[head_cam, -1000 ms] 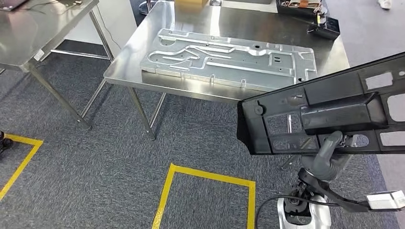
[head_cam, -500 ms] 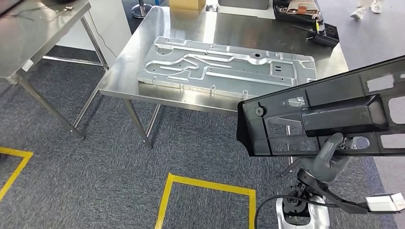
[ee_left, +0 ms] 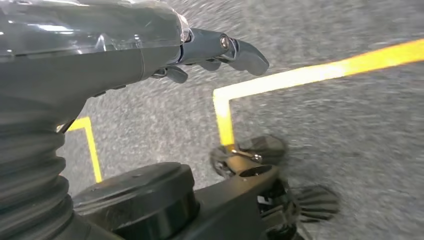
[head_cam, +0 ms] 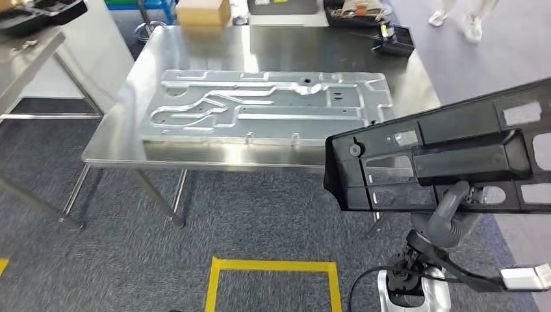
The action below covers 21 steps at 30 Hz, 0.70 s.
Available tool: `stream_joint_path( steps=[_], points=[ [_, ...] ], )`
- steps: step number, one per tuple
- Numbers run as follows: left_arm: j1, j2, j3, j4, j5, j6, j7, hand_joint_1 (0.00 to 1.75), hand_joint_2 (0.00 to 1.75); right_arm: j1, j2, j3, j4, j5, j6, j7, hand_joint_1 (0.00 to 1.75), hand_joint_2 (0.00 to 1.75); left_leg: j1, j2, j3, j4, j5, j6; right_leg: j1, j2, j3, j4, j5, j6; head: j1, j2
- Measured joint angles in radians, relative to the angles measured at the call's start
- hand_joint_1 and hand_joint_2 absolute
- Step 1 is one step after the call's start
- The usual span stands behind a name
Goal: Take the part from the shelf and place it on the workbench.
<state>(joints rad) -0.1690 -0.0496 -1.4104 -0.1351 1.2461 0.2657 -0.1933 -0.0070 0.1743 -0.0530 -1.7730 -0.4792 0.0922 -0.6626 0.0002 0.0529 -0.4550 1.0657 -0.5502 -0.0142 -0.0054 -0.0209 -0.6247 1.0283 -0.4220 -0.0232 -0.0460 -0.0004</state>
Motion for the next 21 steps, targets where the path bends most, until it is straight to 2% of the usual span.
stream_joint_path(
  steps=[2, 4, 5, 6, 7, 9, 10, 11, 14, 15, 16, 17, 19, 20, 21],
  points=[
    [0.000, 0.000, 0.000, 0.000, 0.001, -0.001, -0.001, 0.00, 1.75, 0.000, 0.000, 0.000, -0.003, 0.004, 0.000, 0.000, 1.75, 1.75, 0.005, -0.036, -0.078, 0.121, -0.040, -0.006, -0.001, 0.024, 0.009, -0.001, -0.009, -0.008, 0.000, 0.000],
    [0.006, 0.000, 0.000, 0.000, 0.002, -0.002, -0.001, 0.00, 1.75, 0.002, 0.000, 0.000, -0.004, 0.010, -0.001, 0.000, 1.75, 1.75, 0.006, -0.042, -0.161, 0.218, -0.101, -0.008, 0.001, 0.050, 0.021, 0.000, -0.020, -0.011, 0.000, 0.000],
    [0.009, 0.000, 0.000, 0.000, 0.002, -0.002, -0.001, 0.00, 1.75, 0.003, 0.000, 0.000, -0.004, 0.013, -0.002, 0.000, 1.75, 1.75, 0.005, -0.042, -0.185, 0.227, -0.114, -0.005, 0.003, 0.060, 0.030, 0.000, -0.027, -0.012, 0.000, 0.000],
    [0.011, 0.000, 0.000, 0.000, 0.002, -0.003, -0.001, 0.00, 1.75, 0.004, 0.000, 0.000, -0.004, 0.014, -0.004, 0.000, 1.75, 1.75, 0.004, -0.042, -0.195, 0.204, -0.102, 0.000, 0.006, 0.069, 0.041, 0.000, -0.035, -0.013, 0.000, 0.000],
    [0.012, 0.000, 0.000, 0.000, 0.002, -0.003, -0.001, 0.00, 1.75, 0.005, 0.000, 0.000, -0.004, 0.016, -0.006, 0.001, 1.75, 1.75, 0.001, -0.043, -0.191, 0.154, -0.064, 0.008, 0.010, 0.075, 0.054, -0.001, -0.043, -0.013, 0.000, 0.000],
    [0.011, 0.002, 0.000, 0.000, 0.002, -0.004, -0.001, 0.00, 1.75, 0.005, 0.000, 0.000, -0.004, 0.019, -0.012, 0.001, 1.75, 1.75, -0.010, -0.051, -0.174, 0.034, 0.049, 0.034, 0.015, 0.081, 0.075, -0.001, -0.060, -0.011, 0.000, 0.000],
    [0.011, 0.004, 0.000, 0.000, 0.002, -0.004, -0.001, 0.00, 1.75, 0.005, 0.000, 0.000, -0.005, 0.020, -0.015, 0.001, 1.75, 1.75, -0.017, -0.059, -0.166, -0.007, 0.085, 0.043, 0.015, 0.084, 0.081, -0.001, -0.068, -0.006, 0.000, 0.000],
    [0.012, 0.005, 0.000, 0.001, 0.002, -0.004, 0.000, 0.00, 1.75, 0.005, 0.000, 0.000, -0.005, 0.022, -0.017, 0.002, 1.75, 1.75, -0.022, -0.066, -0.162, -0.031, 0.107, 0.050, 0.015, 0.087, 0.086, -0.001, -0.073, -0.001, 0.000, 0.000],
    [0.010, 0.002, 0.000, 0.001, 0.003, -0.005, 0.001, 0.00, 1.75, 0.004, 0.000, 0.000, -0.009, 0.030, -0.024, 0.002, 1.75, 1.75, -0.020, -0.071, -0.140, -0.055, 0.119, 0.053, 0.016, 0.084, 0.093, 0.019, -0.074, 0.015, -0.001, 0.000],
    [0.009, 0.001, 0.000, 0.001, 0.003, -0.006, 0.001, 0.00, 1.75, 0.002, 0.000, 0.000, -0.012, 0.032, -0.027, 0.003, 1.75, 1.75, -0.018, -0.068, -0.130, -0.060, 0.121, 0.055, 0.017, 0.074, 0.088, 0.037, -0.083, 0.020, -0.001, 0.000],
    [0.007, 0.000, 0.000, 0.001, 0.004, -0.006, 0.002, 0.00, 1.75, -0.001, 0.000, 0.000, -0.015, 0.035, -0.029, 0.003, 1.75, 1.75, -0.015, -0.066, -0.120, -0.063, 0.121, 0.058, 0.016, 0.062, 0.075, 0.068, -0.105, 0.027, -0.001, 0.000],
    [0.007, 0.000, 0.000, 0.001, 0.004, -0.007, 0.003, 0.00, 1.75, -0.003, 0.000, 0.000, -0.016, 0.037, -0.031, 0.003, 1.75, 1.75, -0.015, -0.063, -0.115, -0.065, 0.120, 0.059, 0.012, 0.048, 0.049, 0.114, -0.135, 0.033, -0.001, 0.000],
    [0.008, -0.001, 0.000, 0.000, 0.006, -0.009, 0.006, 0.00, 1.75, -0.006, 0.000, 0.000, -0.017, 0.045, -0.035, 0.003, 1.75, 1.75, -0.014, -0.059, -0.112, -0.065, 0.115, 0.061, 0.003, 0.033, -0.025, 0.229, -0.191, 0.046, -0.001, 0.000],
    [0.009, -0.002, 0.000, 0.000, 0.006, -0.010, 0.008, 0.00, 1.75, -0.005, -0.001, 0.000, -0.016, 0.049, -0.037, 0.003, 1.75, 1.75, -0.013, -0.058, -0.111, -0.065, 0.111, 0.059, -0.002, 0.030, -0.053, 0.263, -0.197, 0.051, -0.001, 0.000],
    [0.010, -0.003, -0.001, 0.000, 0.006, -0.012, 0.009, 0.00, 1.75, -0.005, -0.001, 0.000, -0.016, 0.055, -0.041, 0.003, 1.75, 1.75, -0.012, -0.058, -0.107, -0.064, 0.107, 0.057, -0.006, 0.028, -0.065, 0.263, -0.183, 0.055, -0.001, 0.000]
  ],
)
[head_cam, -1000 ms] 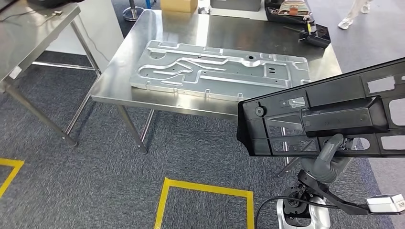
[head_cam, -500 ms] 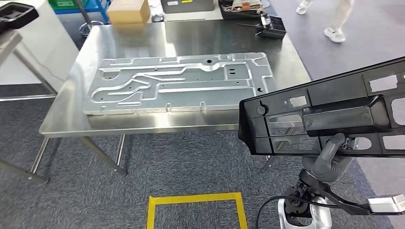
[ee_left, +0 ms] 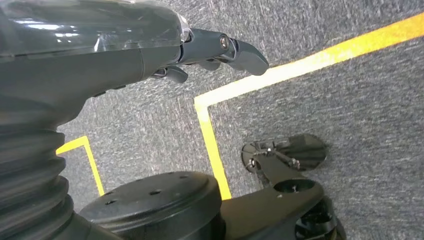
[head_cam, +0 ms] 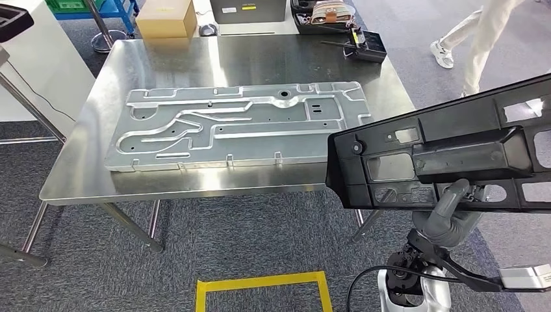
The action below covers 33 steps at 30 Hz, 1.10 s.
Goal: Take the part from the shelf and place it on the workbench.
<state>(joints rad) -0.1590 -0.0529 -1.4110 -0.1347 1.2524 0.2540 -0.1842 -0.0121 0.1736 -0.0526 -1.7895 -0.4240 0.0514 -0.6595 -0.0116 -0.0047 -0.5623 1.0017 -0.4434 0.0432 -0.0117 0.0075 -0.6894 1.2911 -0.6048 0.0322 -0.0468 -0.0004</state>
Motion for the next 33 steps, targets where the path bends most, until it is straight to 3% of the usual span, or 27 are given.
stream_joint_path(
  steps=[1, 3, 5, 6, 8, 11, 19, 22, 24, 26, 28, 29, 30, 31, 33],
  points=[
    [0.001, -0.001, 0.000, 0.000, 0.000, -0.001, 0.001, 0.00, 1.75, 0.000, 0.000, 0.000, 0.000, 0.006, -0.004, 0.000, 1.75, 1.75, 0.002, 0.000, 0.005, 0.001, -0.005, -0.003, -0.004, -0.002, 0.007, -0.036, 0.035, 0.004, 0.000, 0.000],
    [0.000, -0.002, 0.000, 0.000, 0.000, -0.003, 0.002, 0.00, 1.75, -0.002, -0.002, 0.000, -0.001, 0.018, -0.011, 0.000, 1.75, 1.75, 0.005, 0.001, 0.018, 0.002, -0.016, -0.010, -0.007, -0.008, 0.055, -0.168, 0.120, 0.006, 0.000, 0.000],
    [-0.002, -0.003, 0.000, 0.000, 0.000, -0.003, 0.003, 0.00, 1.75, -0.005, -0.006, 0.000, -0.001, 0.029, -0.019, 0.002, 1.75, 1.75, 0.005, 0.001, 0.022, 0.005, -0.025, -0.020, -0.004, -0.013, 0.082, -0.252, 0.150, -0.006, 0.000, 0.000],
    [-0.002, -0.003, -0.001, 0.000, -0.001, -0.003, 0.003, 0.00, 1.75, -0.006, -0.008, 0.000, 0.000, 0.035, -0.025, 0.004, 1.75, 1.75, 0.004, 0.002, 0.023, 0.007, -0.026, -0.027, -0.002, -0.012, 0.083, -0.262, 0.148, -0.015, 0.000, 0.000],
    [-0.003, -0.004, -0.001, 0.000, -0.001, -0.001, 0.004, 0.00, 1.75, -0.010, -0.012, 0.000, 0.006, 0.047, -0.035, 0.009, 1.75, 1.75, 0.003, 0.004, 0.021, 0.008, -0.030, -0.024, -0.001, -0.009, 0.084, -0.268, 0.161, -0.023, 0.000, 0.000],
    [-0.006, -0.004, -0.002, 0.000, 0.000, 0.002, 0.004, 0.00, 1.75, -0.026, -0.023, -0.001, 0.020, 0.060, -0.043, 0.016, 1.75, 1.75, 0.003, 0.005, 0.024, 0.004, -0.035, -0.006, 0.001, -0.004, 0.089, -0.270, 0.163, -0.027, 0.000, 0.000],
    [-0.011, -0.004, -0.002, 0.000, 0.010, 0.013, 0.004, 0.00, 1.75, -0.076, -0.050, 0.000, 0.083, 0.088, -0.047, 0.029, 1.75, 1.75, 0.002, 0.006, 0.026, 0.001, -0.041, -0.002, 0.000, -0.003, 0.090, -0.271, 0.159, -0.031, 0.000, 0.000],
    [-0.011, -0.004, -0.002, 0.000, 0.017, 0.019, 0.004, 0.00, 1.75, -0.105, -0.059, 0.001, 0.112, 0.100, -0.055, 0.038, 1.75, 1.75, 0.002, 0.008, 0.032, -0.016, -0.035, 0.002, 0.001, -0.004, 0.094, -0.269, 0.178, -0.022, 0.000, 0.000],
    [-0.010, -0.005, -0.002, 0.000, 0.018, 0.022, 0.004, 0.00, 1.75, -0.124, -0.069, 0.001, 0.130, 0.104, -0.059, 0.040, 1.75, 1.75, 0.009, 0.009, 0.050, -0.040, -0.022, -0.003, 0.003, -0.004, 0.089, -0.250, 0.176, -0.015, 0.000, 0.000],
    [-0.010, -0.005, -0.002, 0.000, 0.020, 0.025, 0.005, 0.00, 1.75, -0.144, -0.079, 0.001, 0.147, 0.114, -0.067, 0.043, 1.75, 1.75, 0.015, 0.010, 0.062, -0.051, -0.013, -0.008, 0.001, -0.005, 0.056, -0.184, 0.126, -0.006, 0.001, 0.000],
    [-0.010, -0.005, -0.002, 0.000, 0.023, 0.029, 0.009, 0.00, 1.75, -0.166, -0.091, 0.003, 0.178, 0.138, -0.084, 0.056, 1.75, 1.75, 0.015, 0.011, 0.059, -0.048, -0.011, -0.010, -0.005, -0.005, -0.003, -0.072, 0.067, 0.005, 0.001, 0.000],
    [-0.009, -0.005, -0.002, 0.000, 0.024, 0.029, 0.010, 0.00, 1.75, -0.182, -0.100, 0.004, 0.202, 0.154, -0.091, 0.066, 1.75, 1.75, 0.016, 0.011, 0.058, -0.045, -0.012, -0.011, -0.009, -0.005, -0.024, -0.035, 0.056, 0.010, 0.001, 0.000],
    [-0.009, -0.005, -0.002, 0.000, 0.026, 0.028, 0.012, 0.00, 1.75, -0.204, -0.110, 0.008, 0.229, 0.168, -0.095, 0.076, 1.75, 1.75, 0.017, 0.011, 0.056, -0.041, -0.015, -0.014, -0.013, -0.006, -0.030, -0.031, 0.064, 0.014, 0.001, 0.000],
    [-0.010, -0.006, -0.002, 0.000, 0.028, 0.027, 0.012, 0.00, 1.75, -0.234, -0.121, 0.013, 0.260, 0.181, -0.095, 0.086, 1.75, 1.75, 0.019, 0.011, 0.055, -0.035, -0.018, -0.019, -0.018, -0.007, -0.016, -0.066, 0.092, 0.019, 0.001, 0.000],
    [-0.016, -0.005, -0.002, 0.000, 0.031, 0.025, 0.012, 0.00, 1.75, -0.299, -0.139, 0.026, 0.324, 0.201, -0.086, 0.099, 1.75, 1.75, 0.025, 0.012, 0.053, -0.020, -0.029, -0.032, -0.024, -0.007, 0.039, -0.190, 0.158, 0.026, 0.001, 0.000]
  ],
)
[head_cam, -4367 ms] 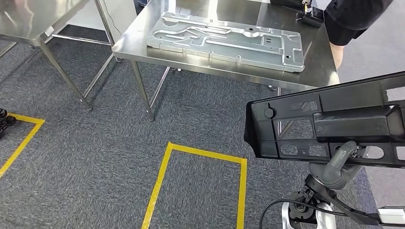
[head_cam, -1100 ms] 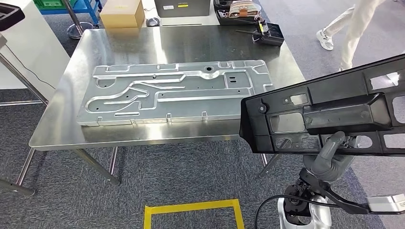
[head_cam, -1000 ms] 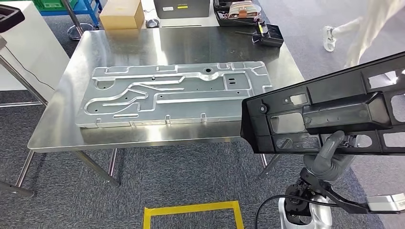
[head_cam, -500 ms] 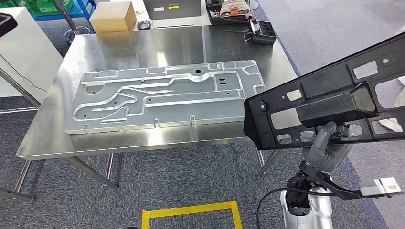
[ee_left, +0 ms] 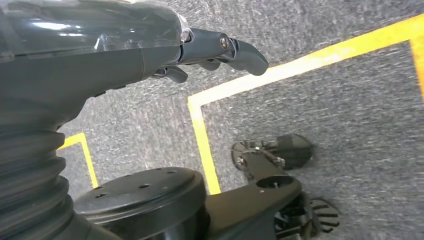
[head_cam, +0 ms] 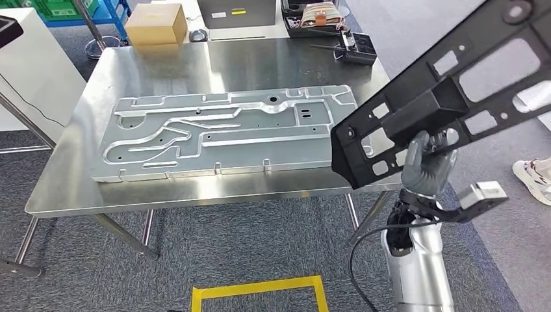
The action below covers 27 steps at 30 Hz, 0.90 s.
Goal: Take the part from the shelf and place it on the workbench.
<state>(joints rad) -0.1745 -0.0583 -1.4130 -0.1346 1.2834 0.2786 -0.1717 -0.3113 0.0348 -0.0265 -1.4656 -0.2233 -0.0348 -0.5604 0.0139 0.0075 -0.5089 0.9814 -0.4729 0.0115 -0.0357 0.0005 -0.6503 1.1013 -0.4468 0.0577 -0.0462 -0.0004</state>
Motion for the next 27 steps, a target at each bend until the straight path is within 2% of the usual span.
stream_joint_path(
  steps=[1, 2, 4, 5, 8, 11, 15, 20, 24, 27],
  points=[
    [-0.004, 0.000, 0.000, 0.000, 0.002, -0.001, 0.000, 0.00, 1.75, -0.032, -0.006, 0.008, 0.031, 0.006, 0.005, 0.003, 1.75, 1.75, 0.002, 0.000, -0.003, 0.008, -0.005, -0.007, 0.001, 0.001, 0.018, -0.047, 0.011, -0.004, 0.000, 0.000],
    [-0.008, 0.001, 0.000, 0.000, 0.002, -0.002, 0.000, 0.00, 1.75, -0.058, -0.011, 0.016, 0.059, 0.010, 0.009, 0.006, 1.75, 1.75, 0.003, 0.000, -0.007, 0.015, -0.010, -0.015, 0.004, 0.001, 0.025, -0.068, 0.015, -0.013, 0.000, 0.000],
    [-0.011, 0.002, 0.000, 0.000, 0.003, -0.002, 0.001, 0.00, 1.75, -0.094, -0.016, 0.031, 0.101, 0.014, 0.011, 0.009, 1.75, 1.75, 0.002, -0.001, -0.013, 0.025, -0.017, -0.025, 0.010, 0.001, 0.021, -0.069, 0.009, -0.036, 0.000, 0.000],
    [-0.011, 0.002, 0.000, 0.000, 0.004, -0.002, 0.001, 0.00, 1.75, -0.106, -0.017, 0.038, 0.117, 0.016, 0.011, 0.010, 1.75, 1.75, 0.001, -0.001, -0.015, 0.026, -0.019, -0.023, 0.010, 0.001, 0.020, -0.066, 0.016, -0.041, 0.000, 0.000],
    [-0.010, 0.002, -0.001, 0.000, 0.004, -0.003, 0.002, 0.00, 1.75, -0.133, -0.019, 0.052, 0.152, 0.019, 0.013, 0.012, 1.75, 1.75, -0.001, -0.001, -0.017, 0.019, -0.018, -0.004, 0.008, 0.003, 0.019, -0.066, 0.016, -0.046, 0.000, 0.000],
    [-0.012, 0.002, -0.001, 0.000, 0.004, -0.009, 0.007, 0.00, 1.75, -0.181, -0.020, 0.075, 0.203, 0.036, -0.002, 0.039, 1.75, 1.75, -0.002, 0.001, -0.013, 0.012, -0.018, -0.003, 0.011, 0.007, 0.019, -0.066, 0.013, -0.054, 0.000, 0.000],
    [-0.018, -0.001, -0.004, 0.000, 0.005, -0.020, 0.012, 0.00, 1.75, -0.305, -0.019, 0.105, 0.338, 0.093, -0.086, 0.090, 1.75, 1.75, 0.000, 0.002, -0.011, 0.008, -0.016, -0.007, 0.014, 0.008, 0.019, -0.065, 0.012, -0.058, 0.000, 0.000],
    [-0.023, -0.008, -0.008, 0.000, 0.023, -0.030, 0.013, 0.00, 1.75, -0.530, -0.007, 0.149, 0.610, 0.230, -0.203, 0.195, 1.75, 1.75, 0.001, 0.003, -0.012, 0.005, -0.013, -0.034, 0.014, 0.007, 0.019, -0.064, 0.014, -0.059, 0.000, 0.000],
    [-0.023, -0.017, -0.010, 0.000, 0.030, -0.039, 0.017, 0.00, 1.75, -0.698, 0.038, 0.227, 0.819, 0.435, -0.382, 0.353, 1.75, 1.75, 0.001, 0.002, -0.012, 0.009, -0.012, -0.039, 0.013, 0.005, 0.018, -0.064, 0.016, -0.058, 0.000, 0.000],
    [-0.025, -0.029, -0.021, 0.000, 0.022, -0.050, 0.022, 0.00, 1.75, -0.791, 0.069, 0.317, 0.922, 0.665, -0.557, 0.458, 1.75, 1.75, 0.000, 0.000, -0.014, 0.012, -0.011, -0.039, 0.013, 0.003, 0.017, -0.064, 0.017, -0.056, 0.000, 0.000]
  ],
)
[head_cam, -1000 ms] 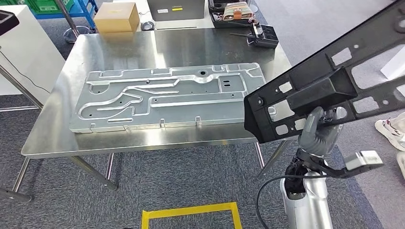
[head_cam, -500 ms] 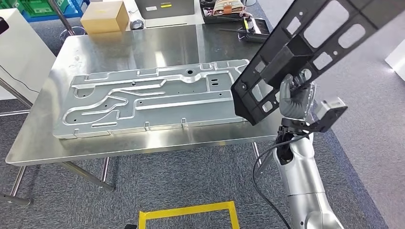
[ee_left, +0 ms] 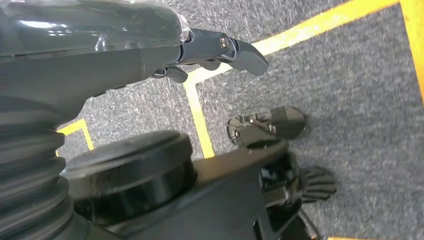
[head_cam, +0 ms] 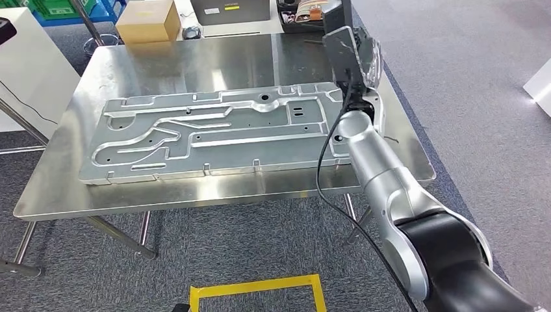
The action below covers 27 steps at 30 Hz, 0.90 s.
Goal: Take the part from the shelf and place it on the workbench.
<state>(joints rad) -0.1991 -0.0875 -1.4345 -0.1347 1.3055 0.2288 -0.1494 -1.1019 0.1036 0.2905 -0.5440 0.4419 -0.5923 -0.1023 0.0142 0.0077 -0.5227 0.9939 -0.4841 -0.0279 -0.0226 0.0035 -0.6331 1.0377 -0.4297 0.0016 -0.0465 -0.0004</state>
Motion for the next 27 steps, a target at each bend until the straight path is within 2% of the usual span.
stream_joint_path(
  steps=[2, 6, 13, 19, 27],
  points=[
    [-0.004, -0.010, -0.009, 0.000, -0.006, -0.008, 0.003, 0.00, 1.75, -0.051, 0.009, 0.074, 0.052, 0.169, -0.071, 0.084, 1.75, 1.75, 0.000, 0.000, -0.001, 0.002, 0.000, 0.000, 0.000, 0.000, 0.000, 0.000, 0.000, 0.001, 0.000, 0.000],
    [-0.013, -0.027, -0.026, 0.000, -0.009, -0.024, 0.003, 0.00, 1.75, -0.110, 0.011, 0.199, 0.102, 0.494, -0.096, 0.208, 1.75, 1.75, -0.001, 0.000, -0.002, 0.004, -0.002, 0.000, 0.000, 0.000, 0.001, -0.002, 0.002, 0.003, 0.000, 0.000],
    [-0.014, -0.048, -0.047, 0.000, -0.016, -0.041, 0.002, 0.00, 1.75, -0.145, 0.029, 0.389, 0.178, 0.925, -0.097, 0.260, 1.75, 1.75, -0.001, 0.000, -0.002, 0.005, -0.002, 0.001, -0.001, 0.000, 0.002, -0.004, 0.004, 0.006, 0.000, 0.000],
    [-0.011, -0.057, -0.055, 0.000, -0.009, -0.041, -0.002, 0.00, 1.75, -0.116, 0.055, 0.524, 0.226, 1.064, -0.048, 0.288, 1.75, 1.75, -0.001, 0.000, -0.002, 0.005, -0.002, 0.001, 0.000, 0.000, 0.002, -0.004, 0.004, 0.006, 0.000, 0.000],
    [0.000, -0.058, -0.065, 0.000, 0.000, -0.039, -0.006, 0.00, 1.75, -0.040, 0.049, 0.591, 0.261, 1.099, 0.028, 0.331, 1.75, 1.75, -0.001, 0.000, -0.003, 0.007, -0.003, 0.002, 0.000, 0.000, 0.002, -0.005, 0.004, 0.006, 0.000, 0.000]
  ],
)
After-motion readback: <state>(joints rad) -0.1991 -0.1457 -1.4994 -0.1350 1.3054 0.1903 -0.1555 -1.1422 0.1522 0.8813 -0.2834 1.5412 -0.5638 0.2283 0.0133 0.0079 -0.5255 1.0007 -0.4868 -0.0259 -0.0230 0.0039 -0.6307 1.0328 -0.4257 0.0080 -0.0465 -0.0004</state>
